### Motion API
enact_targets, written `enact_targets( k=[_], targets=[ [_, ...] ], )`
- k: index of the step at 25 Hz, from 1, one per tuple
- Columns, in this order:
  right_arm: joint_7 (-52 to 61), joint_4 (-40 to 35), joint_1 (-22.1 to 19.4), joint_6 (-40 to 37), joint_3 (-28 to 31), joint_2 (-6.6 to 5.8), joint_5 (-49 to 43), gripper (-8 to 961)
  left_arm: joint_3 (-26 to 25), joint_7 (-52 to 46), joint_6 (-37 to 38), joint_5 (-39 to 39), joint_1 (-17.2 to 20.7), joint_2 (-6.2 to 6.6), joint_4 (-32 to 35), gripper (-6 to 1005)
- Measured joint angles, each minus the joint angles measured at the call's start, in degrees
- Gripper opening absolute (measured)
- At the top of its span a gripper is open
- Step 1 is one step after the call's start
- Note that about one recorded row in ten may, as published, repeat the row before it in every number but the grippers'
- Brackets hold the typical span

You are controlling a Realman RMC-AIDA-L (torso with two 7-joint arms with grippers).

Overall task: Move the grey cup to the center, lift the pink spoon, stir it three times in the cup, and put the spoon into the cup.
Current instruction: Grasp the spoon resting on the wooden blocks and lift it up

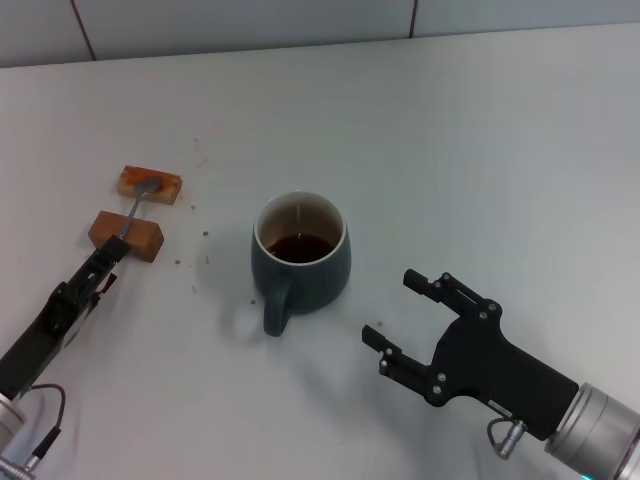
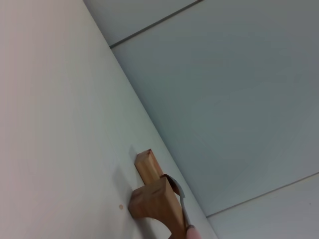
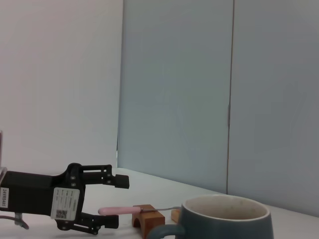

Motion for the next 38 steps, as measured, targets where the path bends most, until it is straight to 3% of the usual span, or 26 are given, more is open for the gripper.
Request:
enact_targets(
  k=[34,38],
  targets=[
    [0.01,0.01,0.00,0.13,0.00,0.00,-0.01,755,0.11,-2.20,-0.28,-0.01,-0.65,0.00,-0.45,835],
    [0.01,0.07,0.00,0.19,0.00,0.00,-0.01,755,0.22,-2.48,-0.24,-0.01,-0.65,0.00,-0.45,755]
  ],
)
